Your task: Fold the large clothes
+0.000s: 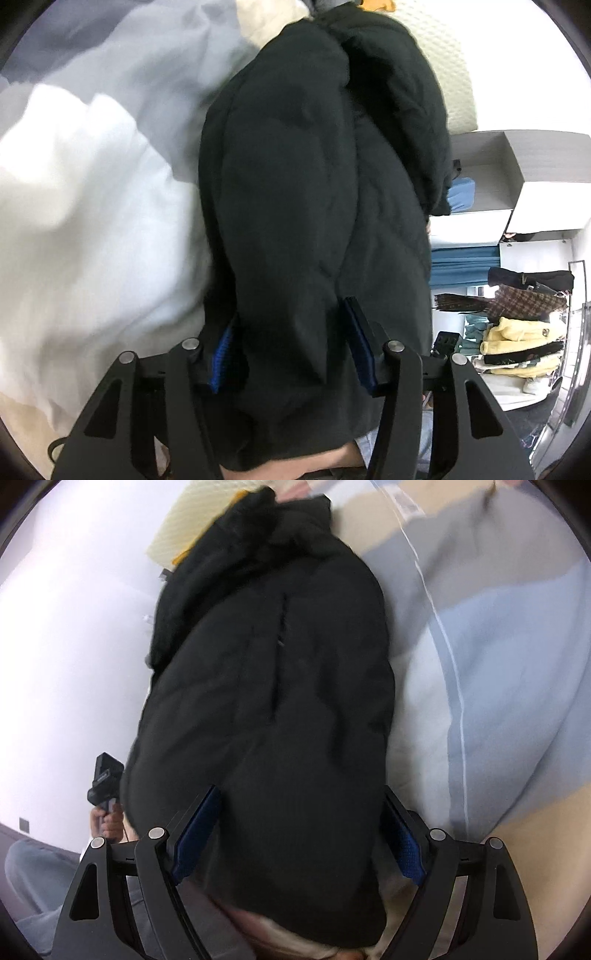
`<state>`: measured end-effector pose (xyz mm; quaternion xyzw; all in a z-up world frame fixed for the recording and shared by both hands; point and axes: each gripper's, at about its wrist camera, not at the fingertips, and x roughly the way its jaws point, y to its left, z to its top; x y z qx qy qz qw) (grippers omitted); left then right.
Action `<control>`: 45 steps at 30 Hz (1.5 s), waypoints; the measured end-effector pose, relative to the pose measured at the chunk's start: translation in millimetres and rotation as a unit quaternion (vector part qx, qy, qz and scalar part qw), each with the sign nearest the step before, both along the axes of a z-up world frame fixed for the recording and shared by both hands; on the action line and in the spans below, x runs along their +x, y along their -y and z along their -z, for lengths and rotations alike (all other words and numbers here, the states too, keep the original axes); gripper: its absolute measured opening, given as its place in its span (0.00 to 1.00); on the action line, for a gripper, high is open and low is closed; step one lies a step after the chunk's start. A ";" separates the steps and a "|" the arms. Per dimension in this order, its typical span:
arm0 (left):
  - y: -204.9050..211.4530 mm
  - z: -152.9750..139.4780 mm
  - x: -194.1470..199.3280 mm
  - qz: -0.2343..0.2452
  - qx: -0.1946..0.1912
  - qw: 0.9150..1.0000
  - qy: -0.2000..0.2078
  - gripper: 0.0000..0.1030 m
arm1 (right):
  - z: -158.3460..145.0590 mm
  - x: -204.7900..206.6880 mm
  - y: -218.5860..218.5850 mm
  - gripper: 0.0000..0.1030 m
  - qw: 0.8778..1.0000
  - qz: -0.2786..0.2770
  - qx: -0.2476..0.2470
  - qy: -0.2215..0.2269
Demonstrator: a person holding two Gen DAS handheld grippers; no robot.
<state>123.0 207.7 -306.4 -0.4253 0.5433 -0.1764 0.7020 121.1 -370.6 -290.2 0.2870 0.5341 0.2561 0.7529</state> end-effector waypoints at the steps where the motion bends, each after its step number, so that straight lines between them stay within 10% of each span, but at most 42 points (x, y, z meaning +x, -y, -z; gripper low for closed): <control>1: 0.2 -0.1 0.6 0.000 0.000 1.000 0.001 0.59 | -0.4 -0.4 -2.3 0.82 1.000 -0.002 0.013 0.001; 7: 10.7 -12.4 2.7 0.019 -0.016 0.999 0.030 0.70 | -22.8 -3.9 -18.7 0.81 0.997 -0.030 0.048 0.045; 10: 12.4 -15.9 2.8 0.010 -0.022 0.999 0.044 0.69 | -21.6 -0.1 -17.0 0.63 0.998 -0.021 0.046 0.040; 13: 14.4 -18.6 2.4 0.005 -0.011 0.999 0.052 0.51 | -27.8 0.3 -15.2 0.27 0.998 -0.009 0.035 0.044; 17: 16.7 -35.4 5.3 -0.010 -0.011 0.998 0.057 0.19 | -62.5 5.8 -16.5 0.13 0.996 0.000 0.029 0.083; 28: 28.0 -142.2 18.6 -0.049 0.006 0.992 0.120 0.08 | -167.8 6.0 -8.3 0.08 0.985 0.017 0.043 0.168; 45: 6.4 -248.0 -16.3 -0.061 0.014 0.979 0.196 0.03 | -239.6 -32.8 19.0 0.07 0.970 0.058 0.066 0.227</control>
